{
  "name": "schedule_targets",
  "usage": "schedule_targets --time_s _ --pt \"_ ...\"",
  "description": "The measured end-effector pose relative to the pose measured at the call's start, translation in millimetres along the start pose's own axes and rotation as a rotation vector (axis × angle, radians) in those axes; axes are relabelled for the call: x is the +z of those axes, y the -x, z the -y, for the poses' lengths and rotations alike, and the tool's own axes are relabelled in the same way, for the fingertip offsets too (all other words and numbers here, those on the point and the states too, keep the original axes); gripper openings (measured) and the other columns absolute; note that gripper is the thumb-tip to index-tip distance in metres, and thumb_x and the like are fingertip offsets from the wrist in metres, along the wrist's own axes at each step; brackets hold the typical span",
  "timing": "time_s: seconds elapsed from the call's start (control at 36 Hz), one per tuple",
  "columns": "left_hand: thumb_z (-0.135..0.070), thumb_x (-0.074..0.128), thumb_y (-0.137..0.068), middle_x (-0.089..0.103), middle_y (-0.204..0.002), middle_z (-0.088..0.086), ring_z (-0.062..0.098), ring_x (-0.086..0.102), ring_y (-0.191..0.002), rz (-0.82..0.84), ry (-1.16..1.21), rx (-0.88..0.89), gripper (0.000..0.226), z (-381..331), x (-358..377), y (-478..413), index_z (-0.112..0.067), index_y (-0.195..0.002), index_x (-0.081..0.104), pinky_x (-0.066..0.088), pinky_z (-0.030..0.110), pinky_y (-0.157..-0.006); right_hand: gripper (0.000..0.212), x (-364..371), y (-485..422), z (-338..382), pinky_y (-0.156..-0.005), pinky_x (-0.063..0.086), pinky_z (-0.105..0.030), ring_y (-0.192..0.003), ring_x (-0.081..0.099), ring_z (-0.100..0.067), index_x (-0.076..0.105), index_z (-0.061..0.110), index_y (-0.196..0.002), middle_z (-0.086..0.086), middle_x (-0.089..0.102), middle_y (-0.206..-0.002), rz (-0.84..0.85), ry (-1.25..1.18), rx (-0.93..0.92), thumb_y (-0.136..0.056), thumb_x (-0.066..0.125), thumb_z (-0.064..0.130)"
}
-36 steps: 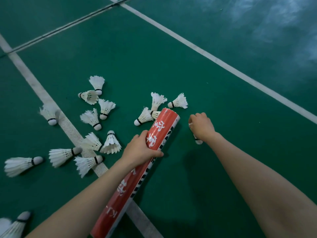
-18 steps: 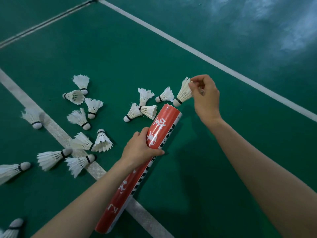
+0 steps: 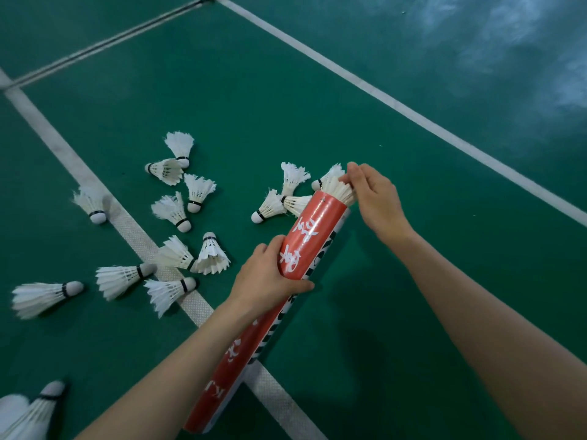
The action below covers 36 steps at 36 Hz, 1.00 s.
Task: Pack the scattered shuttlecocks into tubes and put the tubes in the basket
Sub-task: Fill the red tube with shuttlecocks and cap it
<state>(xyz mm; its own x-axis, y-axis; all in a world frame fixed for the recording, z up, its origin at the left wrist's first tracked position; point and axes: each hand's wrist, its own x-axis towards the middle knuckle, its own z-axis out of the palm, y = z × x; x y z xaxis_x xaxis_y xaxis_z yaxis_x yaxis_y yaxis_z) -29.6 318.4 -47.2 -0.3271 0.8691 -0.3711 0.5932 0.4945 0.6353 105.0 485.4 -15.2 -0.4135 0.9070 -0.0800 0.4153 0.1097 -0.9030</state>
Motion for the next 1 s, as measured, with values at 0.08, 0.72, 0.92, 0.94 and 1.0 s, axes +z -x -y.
schedule_targets --time_s 0.08,0.72,0.92,0.94,1.0 --pt "-0.056 0.08 -0.063 0.046 -0.107 -0.005 0.012 0.053 -0.092 -0.014 -0.028 0.0 0.095 4 -4 -1 -0.031 -0.141 0.031 0.049 0.034 -0.085 0.045 3 3 1 -0.069 0.041 -0.022 -0.069 0.051 -0.011 0.059 0.022 -0.075 -0.004 0.06 -0.076 -0.018 -0.032 -0.008 -0.097 0.035 0.053" --pt "-0.06 0.079 -0.058 0.057 -0.106 -0.002 0.014 0.062 -0.085 -0.006 0.024 -0.27 0.086 61 -8 -28 -0.028 -0.127 0.039 0.057 0.039 -0.079 0.044 82 -48 -48 -0.109 0.033 -0.039 -0.132 0.039 -0.018 0.04 0.023 -0.142 0.003 0.039 -0.148 0.308 -0.036 0.416 -0.101 0.036 0.038" --pt "-0.056 0.081 -0.059 0.057 -0.104 -0.002 0.014 0.062 -0.084 0.007 0.045 -0.238 0.083 59 -7 -28 -0.026 -0.125 0.041 0.056 0.038 -0.079 0.02 78 -44 -45 -0.075 0.039 -0.018 -0.088 0.057 -0.01 0.07 0.019 -0.107 0.002 0.067 -0.105 0.02 0.017 0.308 -0.092 0.058 0.022" --pt "-0.056 0.082 -0.059 0.057 -0.104 -0.002 0.014 0.062 -0.084 0.016 0.051 -0.226 0.083 57 -6 -27 -0.027 -0.125 0.04 0.056 0.038 -0.079 0.017 71 -44 -43 -0.069 0.038 -0.017 -0.082 0.055 -0.01 0.071 0.02 -0.103 0.002 0.066 -0.096 -0.02 0.066 0.271 -0.09 0.06 0.021" --pt "-0.055 0.082 -0.059 0.056 -0.104 -0.003 0.013 0.062 -0.085 0.057 0.065 -0.2 0.084 53 -3 -25 -0.029 -0.125 0.039 0.056 0.036 -0.079 0.013 55 -42 -38 -0.064 0.034 -0.017 -0.079 0.052 -0.01 0.07 0.02 -0.098 0.003 0.061 -0.09 -0.059 0.134 0.182 -0.091 0.06 0.019"
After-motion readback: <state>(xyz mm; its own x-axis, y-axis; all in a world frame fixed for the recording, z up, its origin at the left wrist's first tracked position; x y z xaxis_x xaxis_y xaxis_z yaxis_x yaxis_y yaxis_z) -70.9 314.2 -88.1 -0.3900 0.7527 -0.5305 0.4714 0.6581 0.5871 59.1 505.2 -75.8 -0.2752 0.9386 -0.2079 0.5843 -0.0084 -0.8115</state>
